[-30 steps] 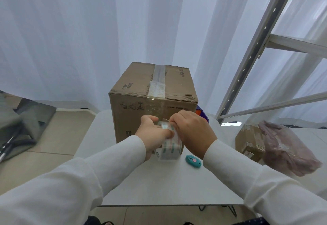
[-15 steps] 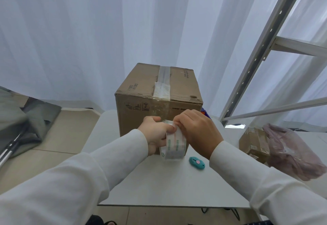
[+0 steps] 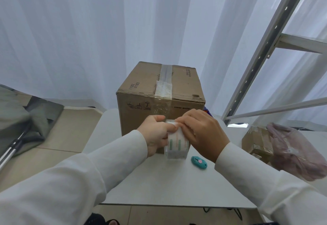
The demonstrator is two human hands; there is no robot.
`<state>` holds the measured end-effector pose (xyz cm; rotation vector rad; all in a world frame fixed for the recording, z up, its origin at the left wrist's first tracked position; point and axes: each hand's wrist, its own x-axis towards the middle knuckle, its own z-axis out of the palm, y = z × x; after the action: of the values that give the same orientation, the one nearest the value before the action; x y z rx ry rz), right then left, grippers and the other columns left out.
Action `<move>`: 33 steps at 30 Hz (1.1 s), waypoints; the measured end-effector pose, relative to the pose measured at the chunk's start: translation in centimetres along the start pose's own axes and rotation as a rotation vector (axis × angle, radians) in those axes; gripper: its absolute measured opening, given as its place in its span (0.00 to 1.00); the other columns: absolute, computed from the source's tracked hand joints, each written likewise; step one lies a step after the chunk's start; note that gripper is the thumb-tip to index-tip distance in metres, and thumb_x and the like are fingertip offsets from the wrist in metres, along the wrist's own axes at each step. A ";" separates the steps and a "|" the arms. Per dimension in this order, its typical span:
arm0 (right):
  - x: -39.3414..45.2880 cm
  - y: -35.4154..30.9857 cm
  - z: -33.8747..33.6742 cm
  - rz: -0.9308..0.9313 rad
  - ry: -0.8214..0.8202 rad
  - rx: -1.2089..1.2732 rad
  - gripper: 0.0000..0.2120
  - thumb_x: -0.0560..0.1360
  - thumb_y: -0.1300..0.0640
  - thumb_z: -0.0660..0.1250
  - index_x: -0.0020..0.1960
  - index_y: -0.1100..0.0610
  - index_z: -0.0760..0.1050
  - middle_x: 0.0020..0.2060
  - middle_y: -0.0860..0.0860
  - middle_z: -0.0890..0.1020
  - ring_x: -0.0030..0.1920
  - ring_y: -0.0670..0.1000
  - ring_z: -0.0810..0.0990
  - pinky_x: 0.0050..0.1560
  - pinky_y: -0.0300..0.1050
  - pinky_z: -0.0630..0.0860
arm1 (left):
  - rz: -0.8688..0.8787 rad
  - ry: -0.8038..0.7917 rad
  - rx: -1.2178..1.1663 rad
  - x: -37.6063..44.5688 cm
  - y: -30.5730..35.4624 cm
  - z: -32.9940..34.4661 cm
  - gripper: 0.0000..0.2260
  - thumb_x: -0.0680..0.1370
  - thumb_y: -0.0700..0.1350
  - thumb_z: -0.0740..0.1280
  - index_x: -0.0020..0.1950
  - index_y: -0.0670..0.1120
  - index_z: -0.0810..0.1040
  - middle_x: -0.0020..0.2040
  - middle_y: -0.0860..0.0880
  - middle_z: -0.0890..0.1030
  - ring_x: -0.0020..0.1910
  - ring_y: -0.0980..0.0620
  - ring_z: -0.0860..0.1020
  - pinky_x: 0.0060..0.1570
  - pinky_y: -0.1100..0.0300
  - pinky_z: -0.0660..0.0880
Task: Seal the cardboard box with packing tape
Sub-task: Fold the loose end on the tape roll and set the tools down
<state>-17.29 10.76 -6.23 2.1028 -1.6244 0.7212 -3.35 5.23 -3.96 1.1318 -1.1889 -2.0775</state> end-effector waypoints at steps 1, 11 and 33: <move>0.0 -0.1 -0.2 0.030 0.006 0.029 0.10 0.73 0.54 0.64 0.46 0.58 0.80 0.38 0.53 0.82 0.37 0.49 0.79 0.39 0.35 0.73 | 0.014 -0.014 -0.003 0.0 0.1 -0.1 0.28 0.74 0.32 0.66 0.71 0.42 0.59 0.56 0.39 0.76 0.43 0.44 0.79 0.38 0.54 0.78; -0.1 0.2 -1.0 0.209 0.035 0.326 0.15 0.72 0.45 0.59 0.46 0.54 0.78 0.41 0.41 0.73 0.39 0.35 0.72 0.37 0.24 0.70 | 0.182 -0.229 0.212 -0.9 0.6 -1.1 0.33 0.73 0.32 0.66 0.73 0.48 0.55 0.49 0.48 0.82 0.44 0.51 0.83 0.46 0.56 0.79; 0.3 -0.8 -0.8 0.079 0.150 0.113 0.08 0.74 0.56 0.62 0.46 0.58 0.79 0.40 0.52 0.81 0.39 0.48 0.78 0.37 0.36 0.75 | 0.272 -0.033 0.227 -0.9 0.7 -0.2 0.26 0.75 0.36 0.65 0.70 0.48 0.62 0.43 0.47 0.82 0.36 0.53 0.82 0.34 0.62 0.81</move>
<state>-16.59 11.20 -5.42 2.0154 -1.6271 0.9931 -2.72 5.45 -3.04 0.9715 -1.5327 -1.7973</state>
